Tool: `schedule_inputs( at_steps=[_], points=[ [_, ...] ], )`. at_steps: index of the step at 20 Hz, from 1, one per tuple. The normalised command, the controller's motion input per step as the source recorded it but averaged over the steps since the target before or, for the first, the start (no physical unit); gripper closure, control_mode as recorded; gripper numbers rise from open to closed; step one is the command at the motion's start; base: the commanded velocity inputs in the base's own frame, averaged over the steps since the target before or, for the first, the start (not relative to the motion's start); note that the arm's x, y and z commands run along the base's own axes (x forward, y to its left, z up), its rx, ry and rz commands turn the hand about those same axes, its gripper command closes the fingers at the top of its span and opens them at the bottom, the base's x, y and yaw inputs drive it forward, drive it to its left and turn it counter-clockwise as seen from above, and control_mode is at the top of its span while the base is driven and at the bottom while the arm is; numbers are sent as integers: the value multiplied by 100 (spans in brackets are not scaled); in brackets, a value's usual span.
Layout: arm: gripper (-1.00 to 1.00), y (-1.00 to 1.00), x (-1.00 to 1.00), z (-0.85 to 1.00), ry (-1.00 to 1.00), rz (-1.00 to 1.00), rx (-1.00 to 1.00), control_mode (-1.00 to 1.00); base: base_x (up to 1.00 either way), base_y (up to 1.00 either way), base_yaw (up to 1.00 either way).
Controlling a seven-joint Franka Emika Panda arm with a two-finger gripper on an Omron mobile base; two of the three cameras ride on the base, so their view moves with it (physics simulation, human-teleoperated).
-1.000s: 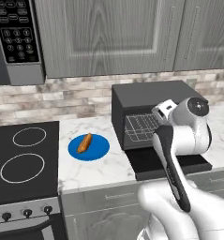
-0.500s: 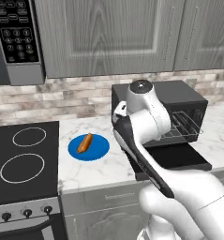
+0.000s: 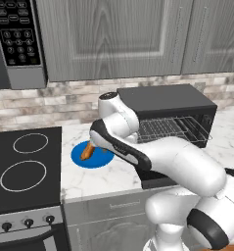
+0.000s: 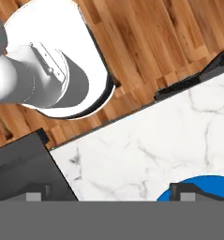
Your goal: Open the toaster oven door. Place the hotdog bun on the top rack in the toaster oven and place the steak on the bottom rack.
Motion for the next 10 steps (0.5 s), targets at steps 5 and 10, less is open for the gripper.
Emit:
schedule_inputs(
  at_steps=[5, 10],
  points=[
    [-100, 35, 44, -44, 4, -4, 6, -100, 0, 0, 0],
    [-100, 24, 51, -42, 0, -13, 14, -100, 0, 0, 0]
  ],
)
